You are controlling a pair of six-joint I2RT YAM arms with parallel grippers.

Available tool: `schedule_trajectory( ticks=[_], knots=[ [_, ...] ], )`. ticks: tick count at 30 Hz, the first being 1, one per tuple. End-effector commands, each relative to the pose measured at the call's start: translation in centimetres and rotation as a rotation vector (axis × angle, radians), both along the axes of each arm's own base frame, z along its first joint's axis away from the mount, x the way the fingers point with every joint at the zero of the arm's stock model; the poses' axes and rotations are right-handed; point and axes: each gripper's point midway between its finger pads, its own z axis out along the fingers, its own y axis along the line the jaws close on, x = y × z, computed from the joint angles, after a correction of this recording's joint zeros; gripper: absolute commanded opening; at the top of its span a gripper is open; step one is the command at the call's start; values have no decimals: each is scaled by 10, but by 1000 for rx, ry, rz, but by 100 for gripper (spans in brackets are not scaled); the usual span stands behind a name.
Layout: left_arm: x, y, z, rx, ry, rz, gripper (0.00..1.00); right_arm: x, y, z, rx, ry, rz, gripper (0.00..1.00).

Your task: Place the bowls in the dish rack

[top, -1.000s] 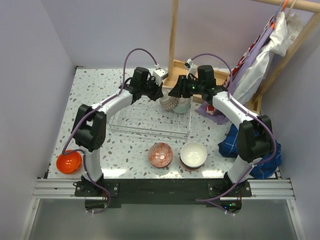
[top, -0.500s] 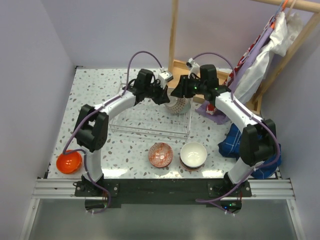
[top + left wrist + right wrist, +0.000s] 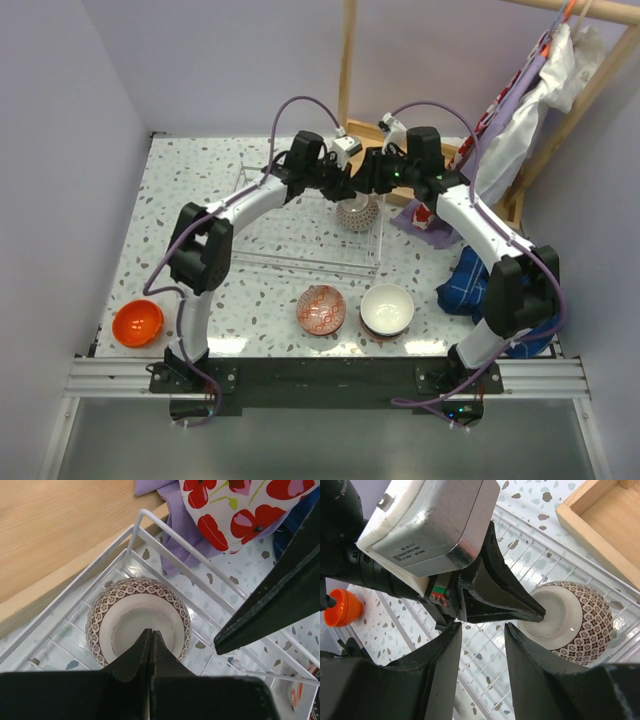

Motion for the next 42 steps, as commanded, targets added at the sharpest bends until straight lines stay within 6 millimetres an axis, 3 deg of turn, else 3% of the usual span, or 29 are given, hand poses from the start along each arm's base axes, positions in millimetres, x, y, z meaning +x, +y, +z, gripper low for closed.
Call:
schedule_trajectory(
  ticks=[1,2,4,5,7,8,10,11,13,14,16,17,19,20,22,24,25,26,28,29,31,37,42],
  knots=[
    [5,2,66,-50,-113,22,0,-6,-4,42,2,-119,24,45],
    [4,18,90,-47,-146,57,0,-10,-4,44,-10,-129,42,46],
    [5,42,108,-28,-172,117,0,-20,-8,51,-42,-192,81,48],
    [10,74,126,5,-215,188,2,-27,-10,50,-53,-193,102,49],
    [13,108,131,52,-232,248,18,-38,-13,48,-87,-221,148,52],
    [17,143,136,93,-230,323,33,-50,-11,41,-87,-189,195,53],
    [19,178,138,157,-246,374,42,-62,-9,35,-99,-185,275,57],
    [17,207,137,192,-225,425,48,-80,-3,29,-84,-149,352,68],
    [11,232,134,231,-218,449,53,-93,1,16,-167,-205,460,68],
    [3,256,125,261,-186,494,55,-108,1,6,-216,-194,516,68],
    [-7,278,112,294,-167,540,58,-132,13,-8,-344,-301,688,67],
    [-18,300,100,323,-149,597,60,-157,21,-15,-377,-305,788,67],
    [-32,319,99,330,-154,666,65,-172,23,-23,-449,-373,907,66],
    [-42,331,82,347,-110,691,66,-191,27,-31,-464,-349,987,65],
    [-58,338,81,348,-100,704,66,-202,32,-32,-485,-365,1070,63],
    [-76,341,67,368,-61,707,67,-226,39,-37,-502,-342,1207,61],
    [-85,341,75,356,-85,714,67,-233,40,-40,-531,-337,1244,59],
    [-93,342,68,357,-72,716,68,-251,42,-44,-554,-320,1318,58],
    [-105,343,77,336,-103,747,71,-257,40,-55,-643,-332,1384,57],
    [-110,341,74,322,-89,747,71,-270,40,-60,-667,-321,1438,57],
    [-119,338,83,295,-125,741,71,-276,38,-70,-708,-299,1483,57],
    [-127,358,125,223,-219,821,72,-283,32,-88,-841,-347,1551,55],
    [-127,372,140,169,-225,877,72,-282,28,-96,-904,-378,1559,54]
  ],
)
